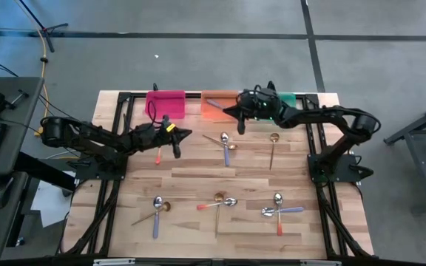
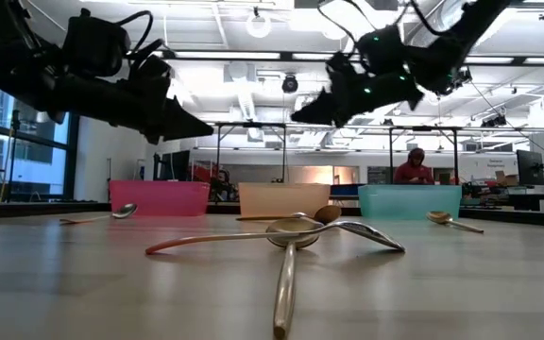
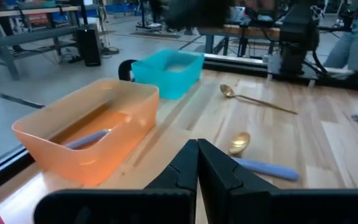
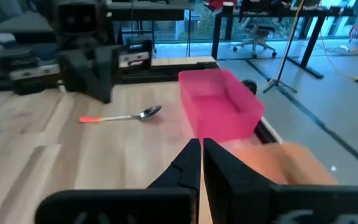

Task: Sort silverware by color (type)
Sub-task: Put the top left gold spoon into the pink bin

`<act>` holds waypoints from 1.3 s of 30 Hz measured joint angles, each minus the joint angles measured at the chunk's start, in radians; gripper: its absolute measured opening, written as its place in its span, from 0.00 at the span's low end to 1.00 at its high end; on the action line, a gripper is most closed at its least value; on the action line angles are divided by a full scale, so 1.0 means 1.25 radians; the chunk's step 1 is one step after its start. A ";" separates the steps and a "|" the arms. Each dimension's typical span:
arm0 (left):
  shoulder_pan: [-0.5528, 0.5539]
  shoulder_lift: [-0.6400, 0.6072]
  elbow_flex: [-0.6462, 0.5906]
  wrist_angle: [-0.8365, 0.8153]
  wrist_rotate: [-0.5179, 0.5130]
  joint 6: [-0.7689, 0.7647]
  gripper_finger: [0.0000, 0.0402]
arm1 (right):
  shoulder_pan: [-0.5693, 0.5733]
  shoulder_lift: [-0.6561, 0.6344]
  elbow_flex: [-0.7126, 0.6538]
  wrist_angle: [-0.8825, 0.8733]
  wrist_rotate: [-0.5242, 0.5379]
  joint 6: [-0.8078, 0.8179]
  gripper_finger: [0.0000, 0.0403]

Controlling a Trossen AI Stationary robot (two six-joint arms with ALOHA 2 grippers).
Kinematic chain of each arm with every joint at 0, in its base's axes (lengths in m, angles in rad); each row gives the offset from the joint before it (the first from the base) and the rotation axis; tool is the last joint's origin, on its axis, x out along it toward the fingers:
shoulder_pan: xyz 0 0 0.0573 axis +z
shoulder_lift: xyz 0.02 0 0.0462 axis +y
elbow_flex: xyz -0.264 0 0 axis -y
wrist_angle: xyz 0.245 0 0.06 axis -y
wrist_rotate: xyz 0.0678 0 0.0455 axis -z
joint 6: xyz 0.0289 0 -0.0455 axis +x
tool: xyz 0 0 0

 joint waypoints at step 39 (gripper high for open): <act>0.044 0.384 0.511 -0.552 0.282 0.190 0.19 | -0.012 -0.016 -0.178 0.104 0.001 0.025 0.00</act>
